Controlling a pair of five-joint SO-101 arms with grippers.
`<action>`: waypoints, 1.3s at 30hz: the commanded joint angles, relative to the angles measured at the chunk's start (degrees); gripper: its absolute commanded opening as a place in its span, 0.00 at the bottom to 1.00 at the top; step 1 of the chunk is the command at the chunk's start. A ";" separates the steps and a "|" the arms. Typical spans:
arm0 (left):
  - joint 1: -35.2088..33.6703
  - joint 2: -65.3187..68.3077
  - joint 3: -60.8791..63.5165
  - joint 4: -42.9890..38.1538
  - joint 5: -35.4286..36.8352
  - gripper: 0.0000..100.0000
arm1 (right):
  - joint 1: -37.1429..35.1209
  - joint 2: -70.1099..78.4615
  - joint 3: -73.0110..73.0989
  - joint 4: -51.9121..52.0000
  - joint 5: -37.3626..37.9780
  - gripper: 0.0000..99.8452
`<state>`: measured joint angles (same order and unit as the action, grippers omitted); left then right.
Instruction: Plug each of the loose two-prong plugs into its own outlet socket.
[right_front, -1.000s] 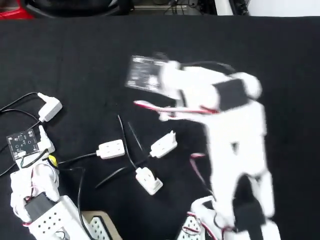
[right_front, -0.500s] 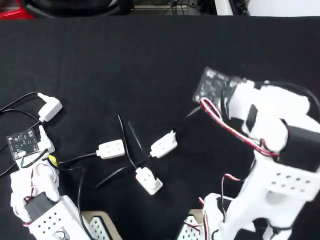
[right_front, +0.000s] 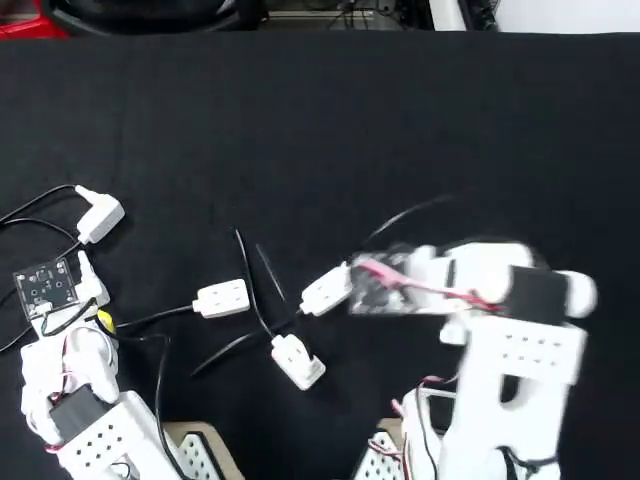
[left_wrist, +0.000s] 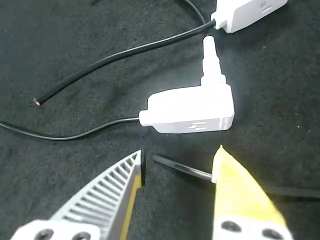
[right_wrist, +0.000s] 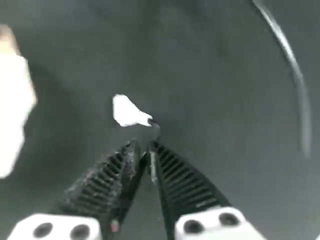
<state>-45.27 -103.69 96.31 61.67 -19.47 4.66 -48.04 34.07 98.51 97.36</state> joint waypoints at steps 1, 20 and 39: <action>0.57 0.00 1.10 0.70 -0.62 0.23 | -9.32 -0.84 6.37 -5.80 -5.89 0.01; 0.57 0.00 1.10 0.70 -0.70 0.23 | -14.68 -1.36 -1.80 -2.11 -38.33 0.30; 0.57 0.00 1.10 0.79 -0.70 0.23 | 7.03 -1.01 36.53 -28.04 -10.02 0.19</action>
<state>-45.27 -103.69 96.31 61.67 -19.65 10.73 -48.57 68.44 75.38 86.90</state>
